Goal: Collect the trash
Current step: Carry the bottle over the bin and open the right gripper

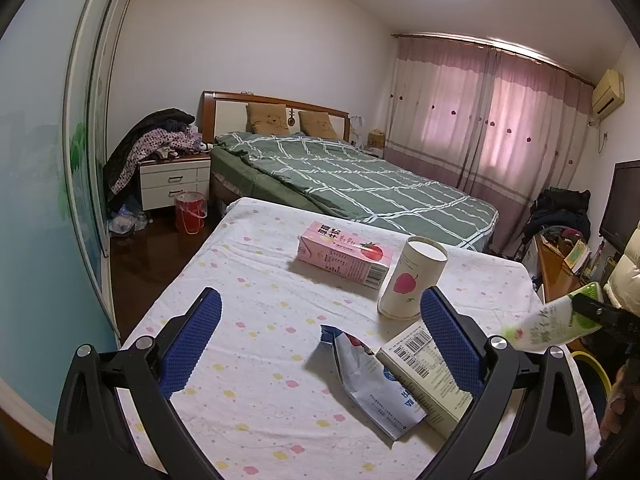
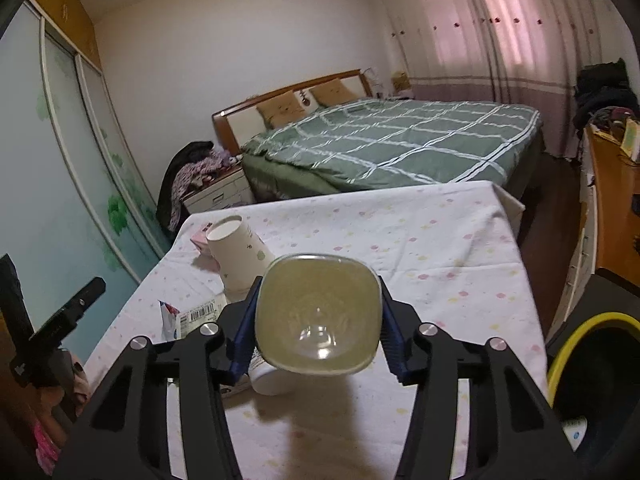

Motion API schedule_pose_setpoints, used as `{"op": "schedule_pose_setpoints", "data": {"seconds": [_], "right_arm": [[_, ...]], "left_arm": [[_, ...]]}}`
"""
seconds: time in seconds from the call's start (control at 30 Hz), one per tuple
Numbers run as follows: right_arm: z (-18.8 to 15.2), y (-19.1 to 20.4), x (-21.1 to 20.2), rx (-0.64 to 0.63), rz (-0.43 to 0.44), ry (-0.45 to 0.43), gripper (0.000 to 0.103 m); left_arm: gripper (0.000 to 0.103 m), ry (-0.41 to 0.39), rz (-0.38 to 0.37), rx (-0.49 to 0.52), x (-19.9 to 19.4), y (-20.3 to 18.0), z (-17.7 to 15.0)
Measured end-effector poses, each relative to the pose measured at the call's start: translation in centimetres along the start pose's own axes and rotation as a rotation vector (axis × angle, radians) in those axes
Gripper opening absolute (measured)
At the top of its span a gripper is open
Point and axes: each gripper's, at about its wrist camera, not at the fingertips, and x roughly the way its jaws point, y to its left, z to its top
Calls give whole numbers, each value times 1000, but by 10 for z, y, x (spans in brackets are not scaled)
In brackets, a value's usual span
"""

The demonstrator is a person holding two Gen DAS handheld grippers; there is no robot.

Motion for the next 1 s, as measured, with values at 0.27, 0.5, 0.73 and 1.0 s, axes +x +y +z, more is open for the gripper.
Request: {"op": "schedule_pose_setpoints", "data": {"seconds": [0.27,0.5,0.73,1.0], "right_arm": [[0,-11,-32,52,-118,-43,49],[-5,-36,-54,129,-178,-67,49],[-10,-69,-86,219,-341,-129,49],[-27,-119,-112,348,-594,-175,49]], "left_arm": [[98,6,-11,13,0,-5,0],[98,7,-4,28,2,-8,-2],[98,9,-2,49,4,-13,-3],[98,16,-9,78,6,-19,-7]]}}
